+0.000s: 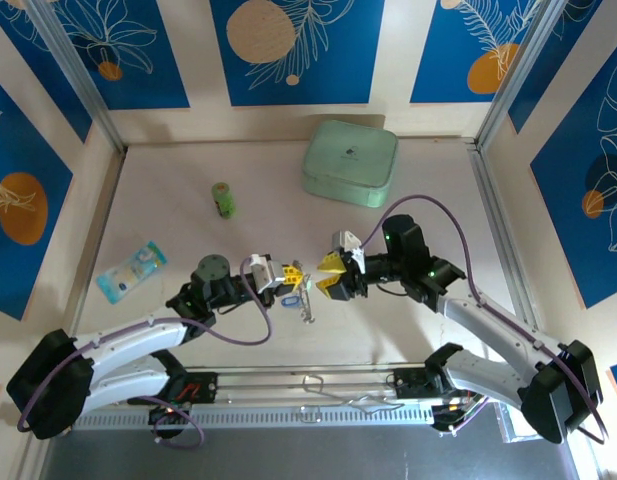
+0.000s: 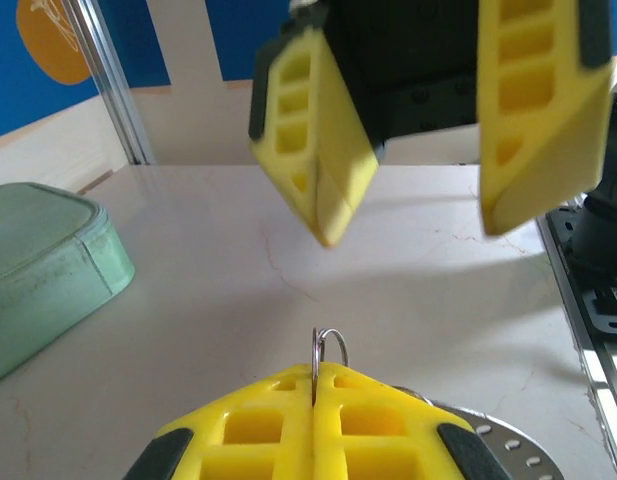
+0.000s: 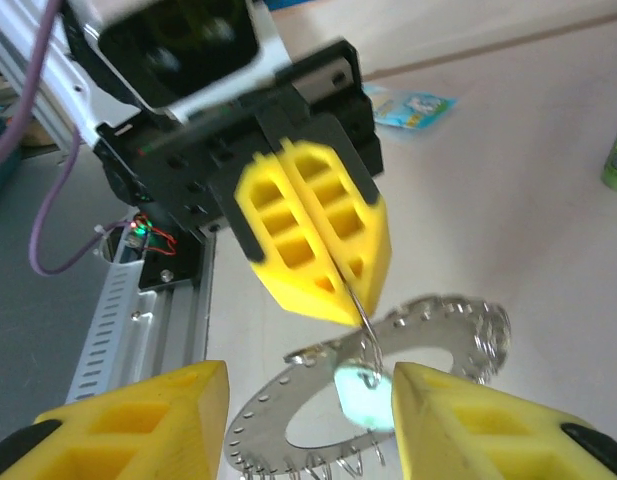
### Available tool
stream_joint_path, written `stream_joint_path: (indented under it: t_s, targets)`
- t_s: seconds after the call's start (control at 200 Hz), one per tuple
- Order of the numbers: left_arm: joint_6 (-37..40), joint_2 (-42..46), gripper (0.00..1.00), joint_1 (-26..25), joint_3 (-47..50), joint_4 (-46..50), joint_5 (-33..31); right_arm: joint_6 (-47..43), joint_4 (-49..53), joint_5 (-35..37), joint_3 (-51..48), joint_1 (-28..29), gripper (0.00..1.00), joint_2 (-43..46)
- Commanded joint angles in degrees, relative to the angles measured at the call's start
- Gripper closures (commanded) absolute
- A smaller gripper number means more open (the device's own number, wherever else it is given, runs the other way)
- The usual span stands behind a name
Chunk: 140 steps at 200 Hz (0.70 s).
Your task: Put the keys on the keyring
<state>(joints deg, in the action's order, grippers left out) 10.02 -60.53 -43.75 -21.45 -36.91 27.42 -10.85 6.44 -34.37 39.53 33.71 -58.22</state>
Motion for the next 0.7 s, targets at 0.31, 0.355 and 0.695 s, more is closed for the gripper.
stream_joint_path:
  t_s: [0.31,0.355,0.695]
  targets:
    - [0.16,-0.11,1.00,-0.19,0.62,-6.67,1.96,0.83,-3.56,7.27,0.66,3.26,0.65,-3.26]
    - [0.07,-0.11,1.00,-0.18,0.62,-6.77,2.07,0.54,-2.93,7.92,1.06,3.61,0.68,-3.93]
    - [0.43,0.34,1.00,-0.18,0.71,-5.90,2.35,1.00,-2.76,6.35,1.74,3.44,0.80,-4.10]
